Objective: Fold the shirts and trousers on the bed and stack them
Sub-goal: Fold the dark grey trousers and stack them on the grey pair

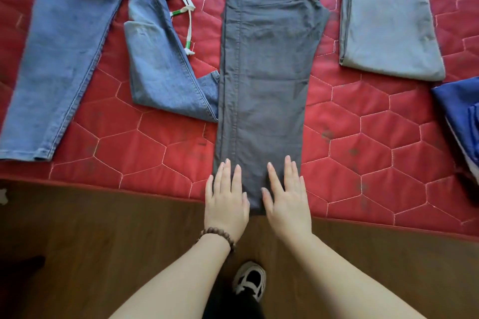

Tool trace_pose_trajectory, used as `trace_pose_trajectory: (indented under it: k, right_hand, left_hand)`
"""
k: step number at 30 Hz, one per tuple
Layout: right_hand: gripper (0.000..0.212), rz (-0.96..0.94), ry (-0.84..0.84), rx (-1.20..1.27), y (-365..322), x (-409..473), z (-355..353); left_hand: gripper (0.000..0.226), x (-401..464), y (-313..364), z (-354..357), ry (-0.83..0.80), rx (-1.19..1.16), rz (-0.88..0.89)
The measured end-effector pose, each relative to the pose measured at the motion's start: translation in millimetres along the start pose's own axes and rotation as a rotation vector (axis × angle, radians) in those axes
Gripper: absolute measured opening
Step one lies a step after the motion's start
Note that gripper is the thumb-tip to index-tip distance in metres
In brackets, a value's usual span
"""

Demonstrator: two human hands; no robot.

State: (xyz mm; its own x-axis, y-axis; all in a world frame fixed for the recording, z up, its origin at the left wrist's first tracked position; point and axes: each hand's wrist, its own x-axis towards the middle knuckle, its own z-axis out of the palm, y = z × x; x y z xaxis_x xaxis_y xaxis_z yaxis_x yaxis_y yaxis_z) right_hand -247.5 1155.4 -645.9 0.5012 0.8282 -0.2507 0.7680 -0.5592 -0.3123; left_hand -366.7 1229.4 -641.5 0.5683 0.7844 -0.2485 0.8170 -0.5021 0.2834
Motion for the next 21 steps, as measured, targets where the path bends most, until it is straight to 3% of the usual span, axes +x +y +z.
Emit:
trace_pose_trajectory:
  k: [3, 6, 10, 13, 16, 21]
  right_hand:
    - [0.065, 0.214, 0.138, 0.238, -2, 9, -18]
    - [0.063, 0.421, 0.142, 0.442, -2, 17, -26]
    - [0.030, 0.575, 0.121, 0.502, 1, 22, -28]
    - [0.009, 0.611, 0.167, 0.559, 2, 16, -27]
    - [0.009, 0.575, 0.158, 0.615, 2, 12, -27]
    - [0.014, 0.460, 0.002, 0.549, 3, 18, -27]
  left_hand:
    - [0.061, 15, 2, -13, 0.068, -0.176, -0.160]
    - [0.049, 30, -3, -20, 0.066, -0.351, -0.329]
    - [0.019, 38, -12, -26, 0.042, -0.501, -0.480]
    - [0.017, 32, -12, -30, 0.111, -0.558, -0.407]
    - [0.015, 26, -14, -29, 0.230, -0.515, -0.349]
    - [0.015, 33, -29, -31, 0.206, -0.535, -0.464]
